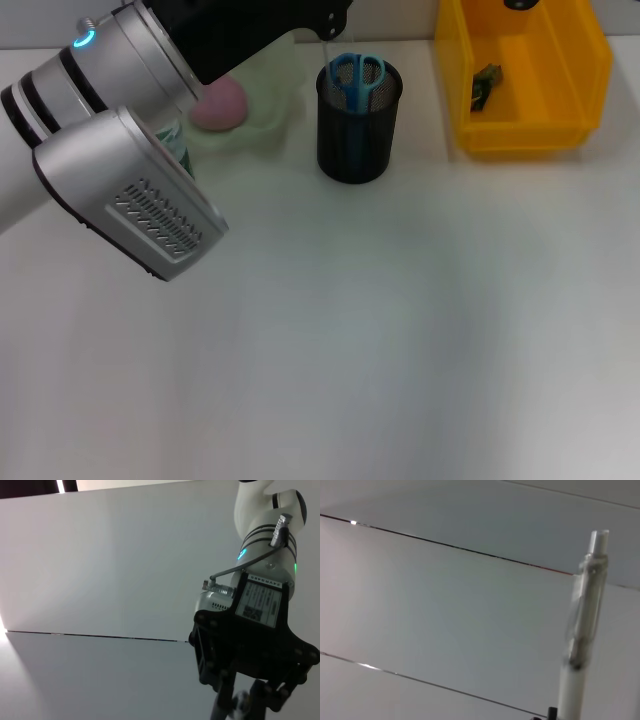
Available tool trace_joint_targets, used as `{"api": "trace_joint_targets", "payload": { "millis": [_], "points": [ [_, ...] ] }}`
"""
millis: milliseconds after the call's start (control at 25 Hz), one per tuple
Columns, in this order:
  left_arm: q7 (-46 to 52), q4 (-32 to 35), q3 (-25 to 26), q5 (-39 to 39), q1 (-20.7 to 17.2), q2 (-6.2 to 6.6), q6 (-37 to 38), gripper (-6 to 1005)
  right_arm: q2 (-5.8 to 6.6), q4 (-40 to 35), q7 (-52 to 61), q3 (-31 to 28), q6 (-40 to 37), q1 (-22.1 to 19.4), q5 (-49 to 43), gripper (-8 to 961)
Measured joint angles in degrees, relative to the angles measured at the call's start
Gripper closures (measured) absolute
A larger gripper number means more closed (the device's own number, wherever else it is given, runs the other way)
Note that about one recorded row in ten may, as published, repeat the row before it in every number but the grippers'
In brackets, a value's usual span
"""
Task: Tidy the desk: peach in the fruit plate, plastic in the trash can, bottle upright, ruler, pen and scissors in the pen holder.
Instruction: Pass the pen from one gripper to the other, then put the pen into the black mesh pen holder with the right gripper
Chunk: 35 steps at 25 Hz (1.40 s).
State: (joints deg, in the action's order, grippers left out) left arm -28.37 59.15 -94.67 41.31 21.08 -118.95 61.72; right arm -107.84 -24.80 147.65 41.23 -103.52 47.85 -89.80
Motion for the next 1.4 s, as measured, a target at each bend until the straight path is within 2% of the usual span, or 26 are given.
{"api": "trace_joint_targets", "payload": {
  "millis": [80, 240, 440, 720, 760, 880, 1120, 1160, 1240, 1400],
  "points": [
    [0.0, 0.0, 0.0, 0.0, 0.0, -0.03, 0.0, 968, 0.0, 0.0, 0.0, 0.0, 0.0, -0.1, 0.0, 720],
    [0.0, 0.0, 0.1, -0.2, 0.0, -0.05, -0.3, 967, 0.0, 0.0, -0.4, -0.1, 0.0, -0.3, 0.0, 804],
    [-0.2, 0.0, 0.5, -1.3, 0.0, -0.04, -0.4, 966, 0.0, 0.0, -1.1, -0.1, 0.0, -0.9, 0.0, 841],
    [0.9, -0.5, 0.8, -5.1, 0.2, 0.03, -0.6, 965, -0.01, -1.8, -2.8, -0.1, 0.1, -2.8, 0.0, 842],
    [3.6, -1.4, 0.8, -7.9, 0.5, 0.11, -0.6, 964, -0.05, -2.4, -4.6, -0.1, 0.3, -3.6, 0.0, 842],
    [7.5, -1.9, 1.1, -9.6, 0.6, 0.24, -0.7, 964, -0.06, -2.5, -6.6, -0.1, 0.7, -4.2, 0.0, 842],
    [24.9, -2.5, 3.3, -10.8, 0.3, 0.33, -0.7, 962, -0.02, -4.8, -15.2, 0.5, 4.5, -6.5, -0.7, 842],
    [30.8, -2.7, 3.8, -10.8, -0.2, 0.41, -0.6, 962, -0.04, -6.0, -18.5, 0.5, 6.3, -7.3, -1.4, 842],
    [34.2, -2.8, 4.1, -10.7, -0.5, 0.49, -0.6, 962, -0.06, -6.5, -20.0, 0.5, 7.3, -7.6, -2.2, 842],
    [45.9, -3.3, 5.7, -10.4, -2.0, 0.66, -0.6, 961, -1.03, -9.1, -24.0, 0.5, 12.4, -8.3, -7.1, 842]
  ]
}}
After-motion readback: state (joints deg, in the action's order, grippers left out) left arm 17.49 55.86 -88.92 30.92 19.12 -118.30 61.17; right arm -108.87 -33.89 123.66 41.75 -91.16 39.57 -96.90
